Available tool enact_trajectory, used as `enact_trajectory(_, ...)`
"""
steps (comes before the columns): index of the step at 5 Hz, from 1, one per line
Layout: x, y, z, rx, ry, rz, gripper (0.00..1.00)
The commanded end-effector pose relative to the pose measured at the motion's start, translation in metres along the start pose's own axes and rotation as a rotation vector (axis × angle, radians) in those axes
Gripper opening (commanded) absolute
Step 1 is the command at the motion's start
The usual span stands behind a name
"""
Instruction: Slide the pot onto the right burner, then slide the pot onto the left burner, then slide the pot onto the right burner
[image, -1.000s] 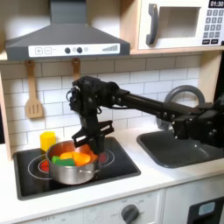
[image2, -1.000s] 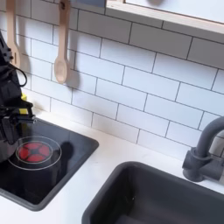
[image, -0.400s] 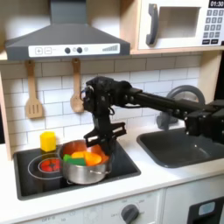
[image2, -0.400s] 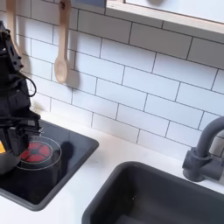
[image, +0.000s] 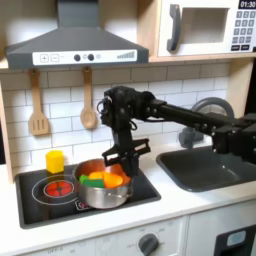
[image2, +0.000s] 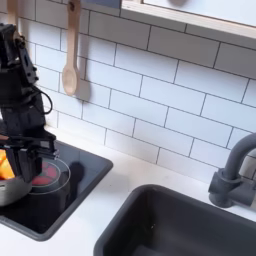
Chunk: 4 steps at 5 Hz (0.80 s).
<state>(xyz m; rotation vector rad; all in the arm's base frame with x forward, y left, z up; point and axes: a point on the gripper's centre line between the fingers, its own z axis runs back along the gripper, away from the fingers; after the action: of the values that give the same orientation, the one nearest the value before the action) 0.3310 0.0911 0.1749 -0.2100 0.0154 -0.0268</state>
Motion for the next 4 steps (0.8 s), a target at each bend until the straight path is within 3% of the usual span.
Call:
enact_trajectory(1, 0.004, -0.011, 0.001, -0.013, 0.011, -0.02, 0.0)
enact_trajectory(3, 0.007, -0.025, 0.006, -0.019, 0.014, -0.048, 0.0)
enact_trajectory(4, 0.009, -0.023, 0.004, -0.011, 0.013, -0.038, 0.0)
